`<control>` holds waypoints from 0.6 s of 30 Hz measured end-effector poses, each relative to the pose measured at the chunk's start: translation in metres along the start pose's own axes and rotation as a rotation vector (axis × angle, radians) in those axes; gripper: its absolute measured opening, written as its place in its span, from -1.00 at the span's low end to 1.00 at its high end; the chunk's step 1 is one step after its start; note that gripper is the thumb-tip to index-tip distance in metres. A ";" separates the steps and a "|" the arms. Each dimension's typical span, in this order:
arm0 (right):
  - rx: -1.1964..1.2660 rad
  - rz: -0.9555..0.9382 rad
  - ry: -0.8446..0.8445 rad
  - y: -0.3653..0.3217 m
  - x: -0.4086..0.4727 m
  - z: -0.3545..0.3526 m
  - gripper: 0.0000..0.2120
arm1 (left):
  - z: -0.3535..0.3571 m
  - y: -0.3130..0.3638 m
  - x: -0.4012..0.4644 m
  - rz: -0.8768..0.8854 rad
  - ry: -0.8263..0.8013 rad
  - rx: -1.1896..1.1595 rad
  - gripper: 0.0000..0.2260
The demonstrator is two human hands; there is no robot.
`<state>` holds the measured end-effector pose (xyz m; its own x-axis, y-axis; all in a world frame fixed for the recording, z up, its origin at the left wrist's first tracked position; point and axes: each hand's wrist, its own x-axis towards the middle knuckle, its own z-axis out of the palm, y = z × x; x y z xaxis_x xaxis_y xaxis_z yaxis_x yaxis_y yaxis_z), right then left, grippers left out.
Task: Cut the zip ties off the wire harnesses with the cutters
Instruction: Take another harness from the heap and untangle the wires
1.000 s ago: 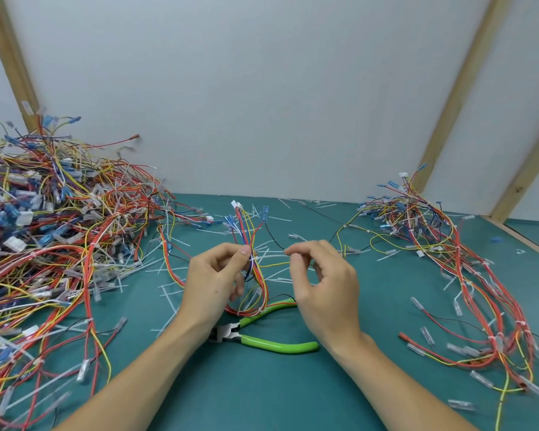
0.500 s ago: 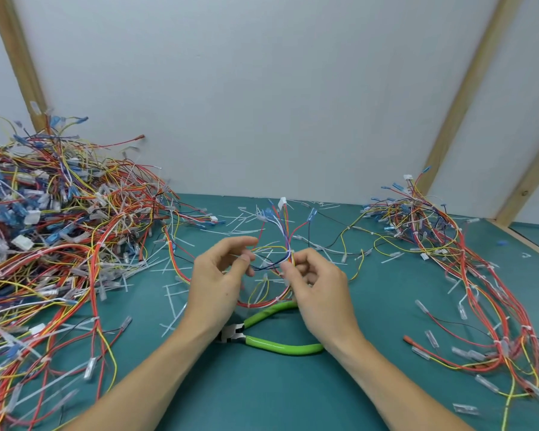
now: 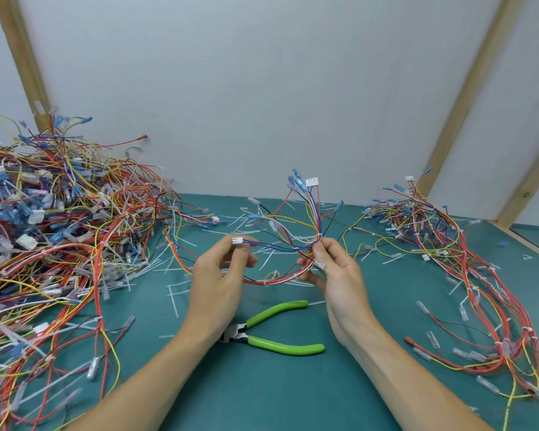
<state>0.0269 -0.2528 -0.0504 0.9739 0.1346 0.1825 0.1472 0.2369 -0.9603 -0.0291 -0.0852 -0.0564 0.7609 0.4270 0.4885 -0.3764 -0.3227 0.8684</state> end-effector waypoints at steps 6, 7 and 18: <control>-0.022 0.019 -0.025 0.001 -0.001 0.000 -0.83 | 0.000 0.005 -0.002 -0.013 0.022 -0.093 -0.80; -0.026 0.022 -0.024 0.001 -0.002 0.000 -0.83 | 0.000 0.004 -0.002 -0.011 0.016 -0.096 -0.79; -0.092 -0.064 -0.015 0.004 -0.003 0.001 -0.86 | 0.001 -0.001 -0.006 0.118 -0.228 0.383 -0.68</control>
<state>0.0248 -0.2509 -0.0544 0.9595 0.1362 0.2466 0.2250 0.1560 -0.9618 -0.0328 -0.0879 -0.0605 0.8373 0.1857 0.5143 -0.2780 -0.6653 0.6929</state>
